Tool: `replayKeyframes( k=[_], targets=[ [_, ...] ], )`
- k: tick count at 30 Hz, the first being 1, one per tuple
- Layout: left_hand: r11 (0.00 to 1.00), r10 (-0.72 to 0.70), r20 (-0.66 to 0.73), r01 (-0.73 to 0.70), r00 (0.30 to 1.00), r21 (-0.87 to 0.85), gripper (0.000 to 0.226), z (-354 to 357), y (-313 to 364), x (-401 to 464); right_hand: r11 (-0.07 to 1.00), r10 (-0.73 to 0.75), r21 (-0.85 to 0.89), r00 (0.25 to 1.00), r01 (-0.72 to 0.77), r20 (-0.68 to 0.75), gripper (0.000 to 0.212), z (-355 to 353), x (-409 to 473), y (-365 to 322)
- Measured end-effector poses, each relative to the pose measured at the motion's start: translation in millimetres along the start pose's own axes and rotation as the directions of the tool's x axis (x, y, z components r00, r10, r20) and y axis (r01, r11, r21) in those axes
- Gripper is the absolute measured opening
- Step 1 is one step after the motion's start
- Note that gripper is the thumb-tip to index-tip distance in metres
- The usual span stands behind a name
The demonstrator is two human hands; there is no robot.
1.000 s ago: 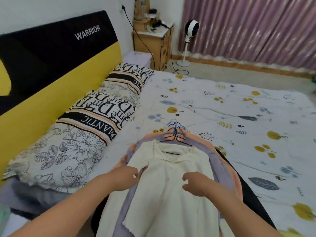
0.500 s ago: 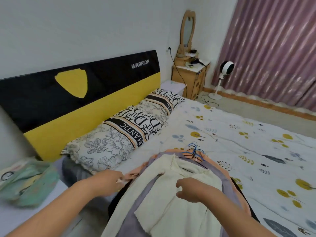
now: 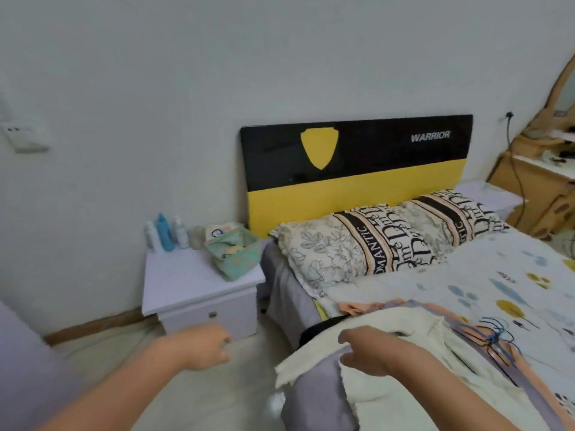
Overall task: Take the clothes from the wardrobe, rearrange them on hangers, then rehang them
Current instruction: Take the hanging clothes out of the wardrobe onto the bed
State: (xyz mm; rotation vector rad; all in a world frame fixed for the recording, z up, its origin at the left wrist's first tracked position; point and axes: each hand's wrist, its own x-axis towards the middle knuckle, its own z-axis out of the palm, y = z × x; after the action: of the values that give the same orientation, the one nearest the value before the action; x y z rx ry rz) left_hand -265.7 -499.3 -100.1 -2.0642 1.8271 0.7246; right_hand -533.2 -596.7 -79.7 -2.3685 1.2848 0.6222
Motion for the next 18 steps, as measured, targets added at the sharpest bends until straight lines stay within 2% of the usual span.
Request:
replayKeyframes(
  k=[7,11,18],
  targets=[
    [0.967,-0.206,-0.003,0.203,0.978,-0.157,0.046,29,-105,-74,0.968,-0.204,-0.134,0.977,0.210,0.062,0.035,-12,35,-127],
    [0.928,-0.293,0.008,0.287,0.956,-0.237,0.048,51,-180,-123,0.938,-0.310,-0.130,0.946,0.321,0.097,0.041,-8,53,-218],
    [0.802,-0.480,0.035,0.455,0.876,-0.386,0.048,89,-310,-213,0.851,-0.471,-0.187,0.871,0.491,0.144,0.049,9,72,-379]
  ],
)
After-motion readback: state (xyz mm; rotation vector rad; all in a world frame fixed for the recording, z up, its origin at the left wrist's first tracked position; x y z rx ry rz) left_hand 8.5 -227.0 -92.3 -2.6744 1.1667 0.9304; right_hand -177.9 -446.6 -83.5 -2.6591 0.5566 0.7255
